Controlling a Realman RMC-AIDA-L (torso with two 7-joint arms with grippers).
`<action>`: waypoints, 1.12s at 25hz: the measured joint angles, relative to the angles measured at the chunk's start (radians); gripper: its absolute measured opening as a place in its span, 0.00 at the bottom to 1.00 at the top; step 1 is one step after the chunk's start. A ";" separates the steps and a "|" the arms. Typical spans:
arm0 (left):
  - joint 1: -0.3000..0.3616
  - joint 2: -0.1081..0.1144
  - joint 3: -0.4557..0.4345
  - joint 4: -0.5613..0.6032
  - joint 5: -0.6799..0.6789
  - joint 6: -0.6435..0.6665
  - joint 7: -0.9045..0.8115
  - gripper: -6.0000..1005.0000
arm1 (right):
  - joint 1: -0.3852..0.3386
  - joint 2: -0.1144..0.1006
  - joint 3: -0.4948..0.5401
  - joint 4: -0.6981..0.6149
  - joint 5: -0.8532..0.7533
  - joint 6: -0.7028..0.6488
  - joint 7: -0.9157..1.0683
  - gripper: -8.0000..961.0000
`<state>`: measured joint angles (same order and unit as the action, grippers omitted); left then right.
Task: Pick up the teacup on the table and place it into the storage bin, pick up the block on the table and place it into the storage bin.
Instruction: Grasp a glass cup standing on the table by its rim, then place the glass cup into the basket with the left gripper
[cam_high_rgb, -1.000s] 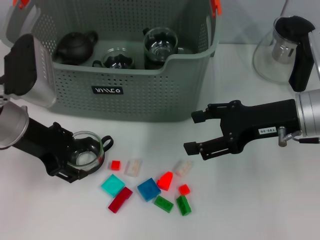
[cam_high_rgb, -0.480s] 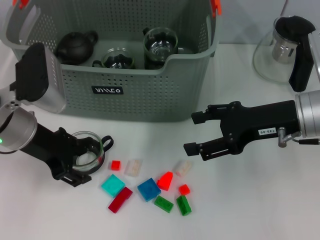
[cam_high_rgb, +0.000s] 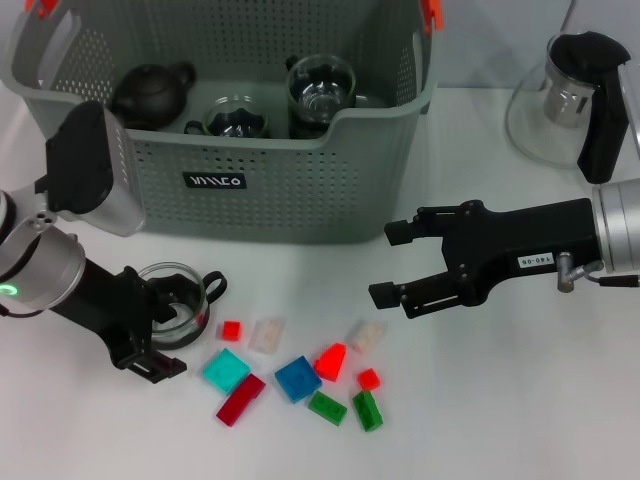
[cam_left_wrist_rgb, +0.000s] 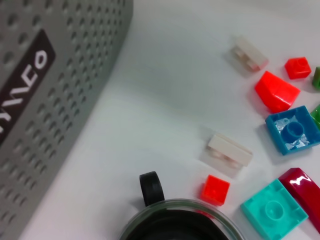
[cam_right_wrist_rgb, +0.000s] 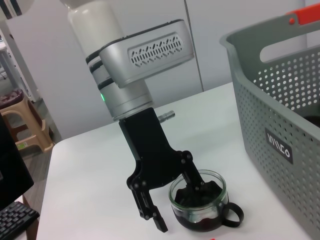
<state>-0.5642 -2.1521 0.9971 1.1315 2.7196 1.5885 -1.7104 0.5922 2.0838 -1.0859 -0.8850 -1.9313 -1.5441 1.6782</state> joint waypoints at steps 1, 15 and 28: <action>-0.001 -0.001 0.000 -0.002 0.001 -0.001 0.000 0.70 | 0.000 0.000 0.000 0.000 0.000 0.000 0.000 0.98; -0.021 -0.005 0.016 -0.006 0.026 -0.024 -0.042 0.31 | -0.005 -0.003 0.001 -0.001 0.005 -0.005 0.000 0.98; -0.020 -0.004 0.009 0.032 0.026 0.050 -0.043 0.06 | -0.009 -0.002 0.012 -0.001 0.003 -0.010 -0.004 0.98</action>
<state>-0.5847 -2.1565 1.0065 1.1637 2.7458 1.6389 -1.7534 0.5829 2.0814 -1.0737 -0.8864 -1.9286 -1.5541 1.6742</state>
